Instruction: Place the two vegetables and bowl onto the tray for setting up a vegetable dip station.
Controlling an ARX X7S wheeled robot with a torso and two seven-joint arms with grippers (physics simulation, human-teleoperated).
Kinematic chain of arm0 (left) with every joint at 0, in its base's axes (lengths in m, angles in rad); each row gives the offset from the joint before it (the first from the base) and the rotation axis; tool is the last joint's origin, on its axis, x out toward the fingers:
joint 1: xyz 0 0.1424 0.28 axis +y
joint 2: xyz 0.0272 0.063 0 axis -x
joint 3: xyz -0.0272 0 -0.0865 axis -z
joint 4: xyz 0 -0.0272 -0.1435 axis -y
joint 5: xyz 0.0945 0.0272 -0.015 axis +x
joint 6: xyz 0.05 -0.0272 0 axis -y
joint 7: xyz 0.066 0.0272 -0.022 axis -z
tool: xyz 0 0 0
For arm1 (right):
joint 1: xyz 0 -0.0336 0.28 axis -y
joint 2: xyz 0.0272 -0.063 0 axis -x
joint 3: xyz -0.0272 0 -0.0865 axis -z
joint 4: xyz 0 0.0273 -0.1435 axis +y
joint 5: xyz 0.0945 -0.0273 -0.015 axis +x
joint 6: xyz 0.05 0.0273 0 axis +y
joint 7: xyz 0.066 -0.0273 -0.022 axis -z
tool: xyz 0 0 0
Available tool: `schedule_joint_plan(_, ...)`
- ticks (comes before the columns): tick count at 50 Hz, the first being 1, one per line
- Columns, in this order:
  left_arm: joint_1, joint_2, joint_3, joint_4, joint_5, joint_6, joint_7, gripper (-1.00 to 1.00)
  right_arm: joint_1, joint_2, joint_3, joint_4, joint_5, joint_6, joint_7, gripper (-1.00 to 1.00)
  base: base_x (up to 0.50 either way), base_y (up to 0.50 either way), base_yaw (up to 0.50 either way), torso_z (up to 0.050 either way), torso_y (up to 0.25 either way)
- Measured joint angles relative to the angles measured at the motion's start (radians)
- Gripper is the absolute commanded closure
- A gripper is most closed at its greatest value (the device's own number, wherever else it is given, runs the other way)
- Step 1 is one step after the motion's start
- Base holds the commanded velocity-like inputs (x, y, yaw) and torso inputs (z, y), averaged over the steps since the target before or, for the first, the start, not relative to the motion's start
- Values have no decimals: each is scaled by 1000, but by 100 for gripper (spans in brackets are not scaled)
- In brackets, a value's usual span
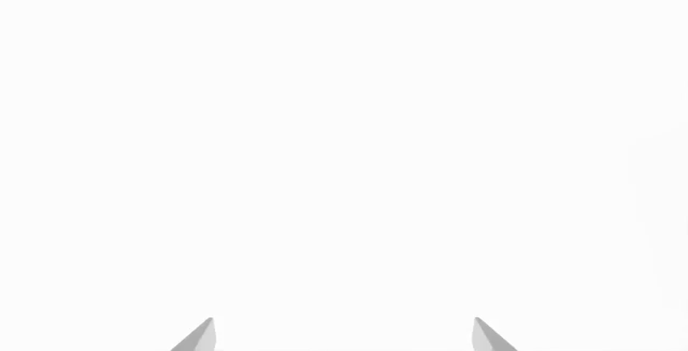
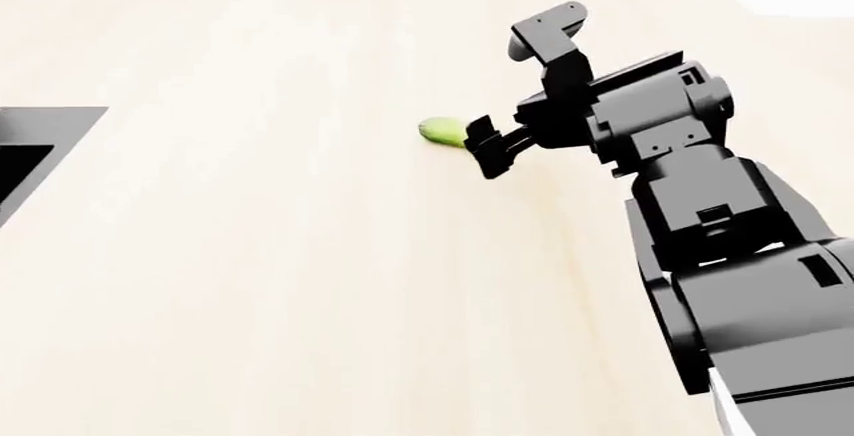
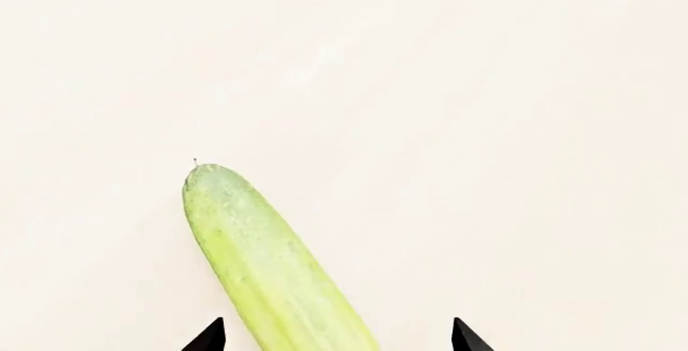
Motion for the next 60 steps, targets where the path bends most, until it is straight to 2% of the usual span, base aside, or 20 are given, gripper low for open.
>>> schedule_joint_plan(8,-3,1,-1,1,-3,-4,-2,-100,-5,-3,-7,0,0,1,-6,-100,0,0,0,0,0)
schedule_joint_plan(17,-10,2,0,6,-5,-15,-2,-100,21,1,10,-26,15,5,-35,-100,0,0,0,0,-222)
schedule_joint_plan(30,-9,4,-4,5,-11,-14,-8,-100,21,-1,10,-30,15,4,-34,-100,0,0,0,0,-1)
schedule_joint_plan(31,-9,4,-5,5,-11,-14,-9,-100,21,-1,10,-30,15,5,-34,100,0,0,0,0,0)
schedule_joint_plan(49,-11,4,-12,3,-16,-15,-14,-100,35,-11,-8,-22,11,24,-37,100,0,0,0,0,-1)
schedule_joint_plan(60,-12,3,-16,4,-18,-16,-19,-100,145,-1,-56,-4,1,48,-38,100,0,0,0,0,0)
